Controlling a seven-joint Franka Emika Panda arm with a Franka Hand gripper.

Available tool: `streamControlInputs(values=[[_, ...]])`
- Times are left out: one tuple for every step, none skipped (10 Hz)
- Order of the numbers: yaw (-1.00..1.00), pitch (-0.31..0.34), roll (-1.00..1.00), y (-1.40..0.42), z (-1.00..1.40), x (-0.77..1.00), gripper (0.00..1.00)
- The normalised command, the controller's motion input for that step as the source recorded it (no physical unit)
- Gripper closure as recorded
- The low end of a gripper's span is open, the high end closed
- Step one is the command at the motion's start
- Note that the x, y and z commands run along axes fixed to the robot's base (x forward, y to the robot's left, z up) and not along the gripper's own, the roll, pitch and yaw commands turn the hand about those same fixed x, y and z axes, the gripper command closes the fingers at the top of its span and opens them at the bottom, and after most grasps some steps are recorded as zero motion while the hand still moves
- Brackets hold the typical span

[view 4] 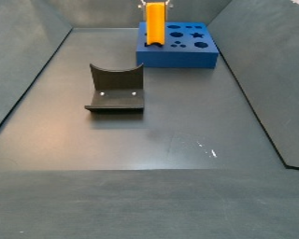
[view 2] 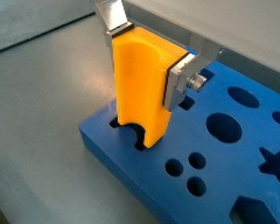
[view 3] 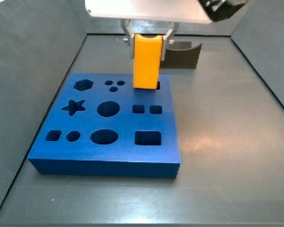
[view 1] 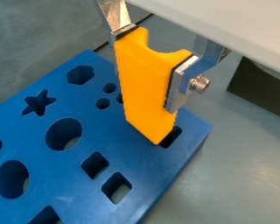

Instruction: Insert the arch object.

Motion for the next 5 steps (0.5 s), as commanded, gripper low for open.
streamControlInputs(values=[[0.00, 0.000, 0.03, 0.07, -0.27, 0.00, 1.00], [0.01, 0.029, 0.07, 0.14, -0.27, 0.05, 1.00], [0.00, 0.063, 0.04, 0.09, -0.30, 0.23, 1.00], [-0.02, 0.059, 0.01, 0.00, -0.35, 0.32, 1.00], [0.00, 0.056, 0.00, 0.00, -0.39, 0.35, 1.00]])
